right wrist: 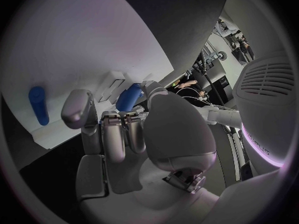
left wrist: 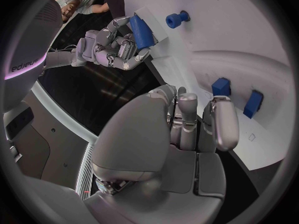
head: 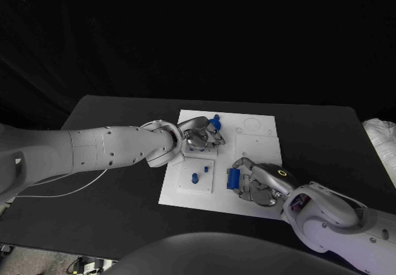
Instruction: Assemble the parts on the task board
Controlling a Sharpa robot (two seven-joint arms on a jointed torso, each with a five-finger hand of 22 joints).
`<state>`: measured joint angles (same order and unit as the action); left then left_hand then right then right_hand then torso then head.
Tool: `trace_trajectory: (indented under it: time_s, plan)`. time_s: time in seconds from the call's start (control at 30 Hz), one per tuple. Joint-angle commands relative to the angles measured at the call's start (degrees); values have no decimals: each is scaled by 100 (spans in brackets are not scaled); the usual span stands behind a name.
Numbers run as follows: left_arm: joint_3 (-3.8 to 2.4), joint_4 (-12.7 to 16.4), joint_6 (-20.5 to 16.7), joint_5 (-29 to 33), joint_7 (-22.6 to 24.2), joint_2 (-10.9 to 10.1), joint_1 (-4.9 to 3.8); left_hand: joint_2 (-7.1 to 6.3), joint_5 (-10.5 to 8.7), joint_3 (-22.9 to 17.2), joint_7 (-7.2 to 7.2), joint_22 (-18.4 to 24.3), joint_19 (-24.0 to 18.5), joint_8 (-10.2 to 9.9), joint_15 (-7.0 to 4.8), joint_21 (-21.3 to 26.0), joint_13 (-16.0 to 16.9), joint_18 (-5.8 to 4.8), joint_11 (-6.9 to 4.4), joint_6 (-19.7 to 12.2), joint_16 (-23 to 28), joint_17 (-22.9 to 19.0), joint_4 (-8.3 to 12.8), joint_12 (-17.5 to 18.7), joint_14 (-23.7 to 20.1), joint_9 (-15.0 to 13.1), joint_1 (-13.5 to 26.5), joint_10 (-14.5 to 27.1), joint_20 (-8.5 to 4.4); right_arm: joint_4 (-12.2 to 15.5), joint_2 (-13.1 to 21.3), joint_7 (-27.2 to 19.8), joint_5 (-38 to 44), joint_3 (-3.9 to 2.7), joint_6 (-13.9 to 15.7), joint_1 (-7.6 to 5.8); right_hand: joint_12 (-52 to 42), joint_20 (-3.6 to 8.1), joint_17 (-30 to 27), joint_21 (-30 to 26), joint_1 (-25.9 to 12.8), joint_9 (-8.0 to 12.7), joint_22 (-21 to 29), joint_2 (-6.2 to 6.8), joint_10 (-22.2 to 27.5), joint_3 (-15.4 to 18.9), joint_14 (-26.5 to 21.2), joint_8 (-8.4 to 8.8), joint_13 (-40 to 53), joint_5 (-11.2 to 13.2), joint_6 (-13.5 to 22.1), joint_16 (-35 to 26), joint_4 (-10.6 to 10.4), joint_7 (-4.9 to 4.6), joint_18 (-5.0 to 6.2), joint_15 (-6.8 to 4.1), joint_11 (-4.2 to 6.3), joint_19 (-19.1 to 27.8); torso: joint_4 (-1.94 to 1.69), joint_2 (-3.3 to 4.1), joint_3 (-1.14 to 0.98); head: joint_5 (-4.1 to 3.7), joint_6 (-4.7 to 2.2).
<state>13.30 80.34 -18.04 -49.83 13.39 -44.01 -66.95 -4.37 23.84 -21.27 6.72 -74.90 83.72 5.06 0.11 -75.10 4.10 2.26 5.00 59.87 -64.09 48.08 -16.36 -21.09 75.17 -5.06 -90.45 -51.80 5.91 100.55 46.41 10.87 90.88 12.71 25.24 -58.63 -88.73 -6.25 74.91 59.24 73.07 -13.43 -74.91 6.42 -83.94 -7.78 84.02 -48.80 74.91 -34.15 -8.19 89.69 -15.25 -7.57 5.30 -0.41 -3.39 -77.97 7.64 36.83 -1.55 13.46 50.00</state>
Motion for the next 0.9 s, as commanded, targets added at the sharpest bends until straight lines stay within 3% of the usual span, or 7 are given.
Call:
trace_trajectory:
  time_s: [0.03, 0.13, 0.27, 0.47, 0.9]
  plan:
    - [-4, 9, 109, 19, -9, 12, 4, 0, -25, -33, 49, -1075, -17, 15, 13, 22, -8, 100, 21, 5, 30, -5, -14, -23, -44, -6, -59, -4, 26, -1, -8, 125, 165, 2, 38, 9, 3, 40, 1509, -14, 58, -9, -730, -48, -417, -45, 598, -39, 1351, -9, 32, 31, 37, -164, 60, 15, -10, -1, 3, 2, -1, -2, 0]
    - [-4, 10, 113, 19, -12, 14, 6, 0, -25, -33, 49, -1075, -17, 15, 13, 22, -8, 100, 21, 5, 30, -5, -14, -23, -44, -6, -59, -4, 26, -5, -8, 111, 182, 2, 129, 10, -3, 43, 1509, 2, 76, -16, -734, -62, -427, -87, 598, -79, 1358, -110, 28, 31, 66, -164, 57, 13, -8, -14, 3, 1, 0, -2, 0]
    - [-4, 9, 117, 19, -13, 16, 8, 0, -25, -33, 49, -1075, -17, 15, 13, 22, -8, 100, 21, 5, 30, -5, -14, -23, -44, -6, -59, -4, 26, -11, -6, 57, 152, 2, 261, 11, -35, 57, 1509, 101, 47, -38, -758, -98, -474, -194, 598, -204, 1396, -462, -83, 31, 83, -147, 40, -4, 9, -70, 5, -1, -2, 7, 0]
    - [-4, 10, 127, 19, -18, 15, 10, 0, -25, -33, 49, -1075, -17, 15, 13, 22, -8, 100, 21, 5, 30, -5, -14, -23, -44, -6, -59, -4, 26, -19, -6, -39, 55, 2, 383, 11, -73, 70, 1509, 221, -79, -54, -788, -156, -529, -305, 598, -327, 1441, -690, -274, 31, 26, -134, 18, -14, 15, -132, 1, -2, 0, -1, 0]
    - [-4, 13, 134, 19, -24, 12, 11, 0, -25, -33, 49, -1075, -17, 15, 13, 22, -8, 100, 21, 5, 30, -5, -14, -23, -44, -6, -59, -4, 26, -26, 1, -168, -128, 2, 422, 11, -91, 76, 1509, 321, -238, -29, -811, -211, -554, -404, 598, -362, 1463, -848, -457, 31, -68, -124, 1, -17, 17, -178, 2, 3, -1, 18, 0]
